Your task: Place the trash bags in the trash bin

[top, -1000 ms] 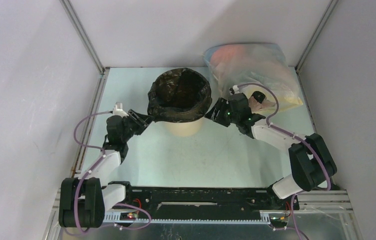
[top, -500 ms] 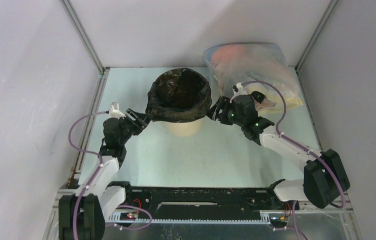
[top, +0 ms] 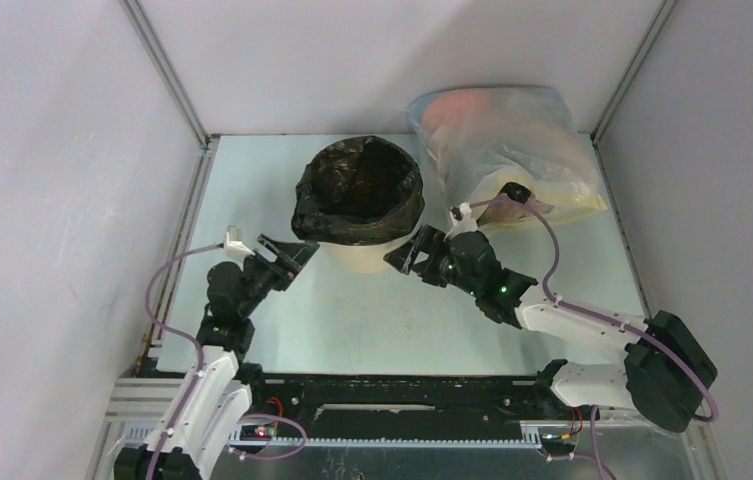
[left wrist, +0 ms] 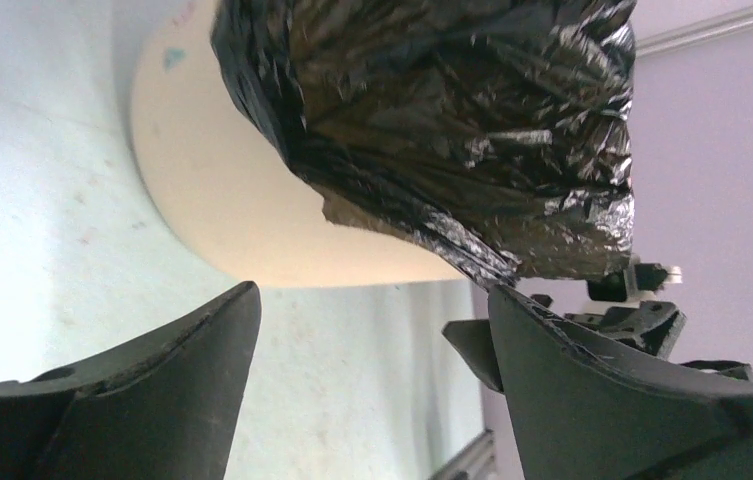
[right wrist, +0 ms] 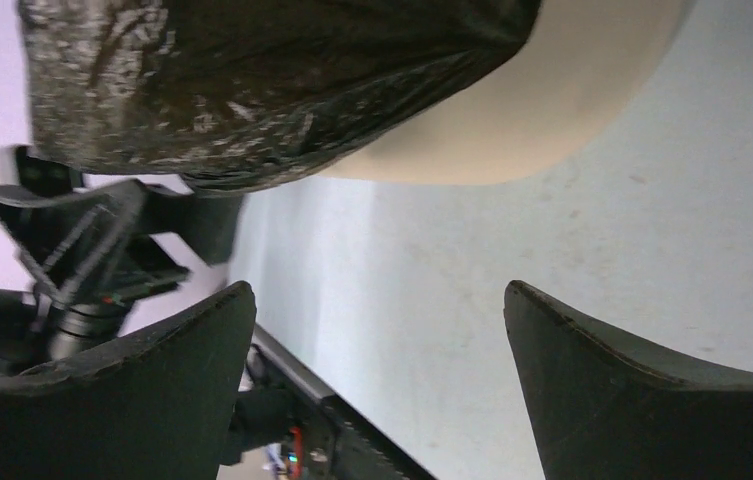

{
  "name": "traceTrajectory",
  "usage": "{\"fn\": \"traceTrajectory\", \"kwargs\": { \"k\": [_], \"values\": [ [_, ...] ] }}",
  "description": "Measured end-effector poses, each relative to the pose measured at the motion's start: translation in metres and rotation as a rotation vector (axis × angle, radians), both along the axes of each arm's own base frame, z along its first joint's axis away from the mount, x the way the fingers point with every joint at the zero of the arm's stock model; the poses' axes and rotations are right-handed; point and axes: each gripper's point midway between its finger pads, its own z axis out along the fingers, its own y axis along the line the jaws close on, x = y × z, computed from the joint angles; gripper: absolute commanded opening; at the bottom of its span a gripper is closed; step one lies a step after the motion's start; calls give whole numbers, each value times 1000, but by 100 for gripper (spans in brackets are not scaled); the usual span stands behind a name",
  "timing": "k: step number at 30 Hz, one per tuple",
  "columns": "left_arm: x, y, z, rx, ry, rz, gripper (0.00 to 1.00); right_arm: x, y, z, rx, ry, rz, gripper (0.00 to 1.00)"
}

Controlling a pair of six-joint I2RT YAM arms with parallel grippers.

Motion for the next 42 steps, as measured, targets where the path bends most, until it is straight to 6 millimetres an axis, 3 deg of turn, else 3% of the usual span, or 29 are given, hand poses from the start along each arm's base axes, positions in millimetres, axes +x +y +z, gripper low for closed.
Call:
{"fn": "traceTrajectory", "kwargs": {
  "k": [8, 16, 24, 34, 42],
  "values": [
    [-10, -28, 2, -165, 53, -48, 91, -8, 29, 28, 208, 49, -104, 97],
    [-1, -33, 5, -238, 128, -39, 90, 9, 21, 32, 293, 91, -219, 96],
    [2, -36, 0, -274, 177, -37, 90, 22, 28, 6, 276, 126, -241, 94],
    [1, -50, 15, -326, 170, -84, 90, 27, 35, 10, 302, 97, -229, 94],
    [4, -60, -7, -319, 248, -114, 89, 32, 42, 3, 286, 85, -222, 92]
  ]
}}
